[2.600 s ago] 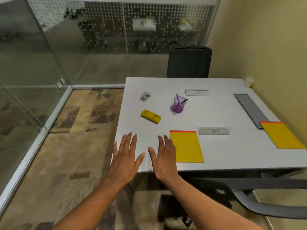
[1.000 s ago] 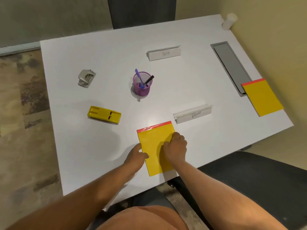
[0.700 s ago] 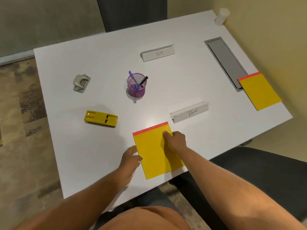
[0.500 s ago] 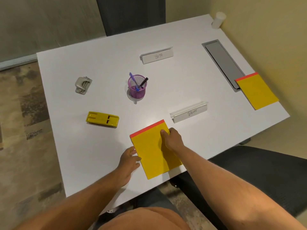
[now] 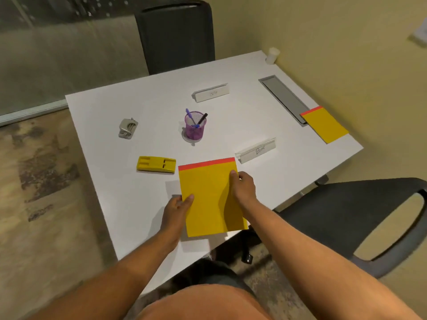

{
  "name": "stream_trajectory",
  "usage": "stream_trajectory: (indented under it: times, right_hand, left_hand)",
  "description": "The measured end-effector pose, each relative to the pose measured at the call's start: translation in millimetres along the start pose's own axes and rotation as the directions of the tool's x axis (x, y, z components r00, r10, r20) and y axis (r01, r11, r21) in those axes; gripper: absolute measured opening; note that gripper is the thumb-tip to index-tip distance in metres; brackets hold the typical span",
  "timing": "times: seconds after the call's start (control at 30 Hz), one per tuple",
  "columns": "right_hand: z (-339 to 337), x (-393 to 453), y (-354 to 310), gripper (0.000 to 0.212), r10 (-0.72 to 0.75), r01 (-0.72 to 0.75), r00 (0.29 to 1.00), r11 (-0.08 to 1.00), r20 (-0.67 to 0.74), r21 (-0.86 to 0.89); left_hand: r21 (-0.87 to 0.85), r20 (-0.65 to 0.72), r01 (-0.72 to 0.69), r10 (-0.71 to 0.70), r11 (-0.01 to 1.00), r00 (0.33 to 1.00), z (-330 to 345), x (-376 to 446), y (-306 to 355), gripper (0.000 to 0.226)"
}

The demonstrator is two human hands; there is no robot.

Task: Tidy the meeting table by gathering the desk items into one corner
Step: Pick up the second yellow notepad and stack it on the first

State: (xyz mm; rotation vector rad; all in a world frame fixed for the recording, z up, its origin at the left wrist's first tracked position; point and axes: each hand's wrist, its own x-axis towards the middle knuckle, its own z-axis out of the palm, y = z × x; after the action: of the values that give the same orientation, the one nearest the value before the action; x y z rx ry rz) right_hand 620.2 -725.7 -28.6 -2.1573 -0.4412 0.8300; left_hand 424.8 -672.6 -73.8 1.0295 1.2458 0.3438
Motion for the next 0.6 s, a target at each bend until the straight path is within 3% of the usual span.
stream_trajectory:
  times: [0.1,0.23,0.4,0.6]
  right_hand:
    - [-5,-46,-11,0.045,0.016,-0.005,0.998,0.986,-0.065,0.167]
    - [-16,-113,-12,0.037,-0.016,0.059,0.990,0.946,-0.137,0.317]
    - [-46,-189,24,0.022,-0.005,0.116,0.971,0.886,-0.240,0.449]
    - [-99,-255,83,0.020,0.057,0.206,0.890,0.835,-0.452,0.510]
  left_hand:
    - [0.047,0.080,-0.154,0.150,0.987,0.985,-24,-28,11,0.032]
    - [0.035,0.188,-0.301,0.290,0.953,0.939,-40,-59,21,0.037]
    - [0.035,0.331,-0.329,0.300,0.944,0.895,-27,-102,16,0.036]
    - [0.001,0.523,-0.378,0.322,0.926,0.789,35,-161,7,0.035]
